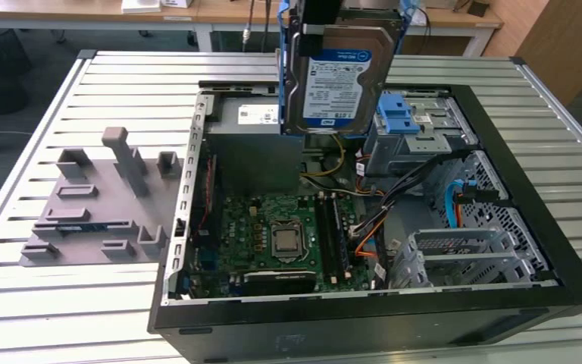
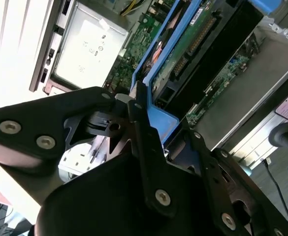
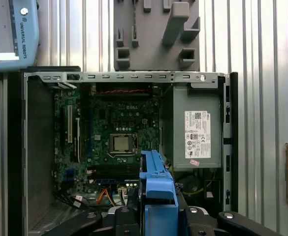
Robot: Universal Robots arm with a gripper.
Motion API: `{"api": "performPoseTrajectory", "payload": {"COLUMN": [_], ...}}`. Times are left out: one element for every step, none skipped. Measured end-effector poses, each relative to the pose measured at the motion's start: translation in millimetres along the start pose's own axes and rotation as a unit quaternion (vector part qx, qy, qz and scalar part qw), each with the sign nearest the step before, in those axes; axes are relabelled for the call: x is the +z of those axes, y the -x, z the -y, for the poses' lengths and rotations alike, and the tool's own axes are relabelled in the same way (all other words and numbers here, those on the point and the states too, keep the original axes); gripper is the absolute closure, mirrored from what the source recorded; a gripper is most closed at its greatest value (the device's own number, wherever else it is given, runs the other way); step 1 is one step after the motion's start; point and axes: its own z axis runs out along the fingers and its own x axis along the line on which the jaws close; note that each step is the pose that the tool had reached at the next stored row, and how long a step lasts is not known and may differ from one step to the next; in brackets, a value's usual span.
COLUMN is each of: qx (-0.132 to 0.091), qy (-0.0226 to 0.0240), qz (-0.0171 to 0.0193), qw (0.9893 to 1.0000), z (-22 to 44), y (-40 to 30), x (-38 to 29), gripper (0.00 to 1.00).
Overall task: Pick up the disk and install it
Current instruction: 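Insert the disk into the insertion slot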
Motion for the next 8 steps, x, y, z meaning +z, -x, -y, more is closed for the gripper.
{"api": "performPoseTrajectory", "payload": {"qx": [0.0, 0.0, 0.0, 0.0, 0.0, 0.0, 0.0, 0.0], "qy": [0.0, 0.0, 0.0, 0.0, 0.0, 0.0001, 0.0, 0.0], "qz": [0.0, 0.0, 0.0, 0.0001, -0.0001, -0.0001, 0.0, 0.0], "qw": [1.0, 1.0, 1.0, 1.0, 1.0, 1.0, 1.0, 1.0], "z": [3.4, 6.3, 8.0, 8.7, 9.0, 9.2, 9.4, 9.5], "y": [0.1, 0.1, 0.0, -0.5, -1.7, -3.4, -5.7, -8.2], "x": [0.2, 0.6, 1.1, 1.8, 2.6, 3.4, 4.5, 5.4], "gripper": [0.64, 0.64, 0.64, 0.64, 0.64, 0.64, 0.64, 0.64]}}
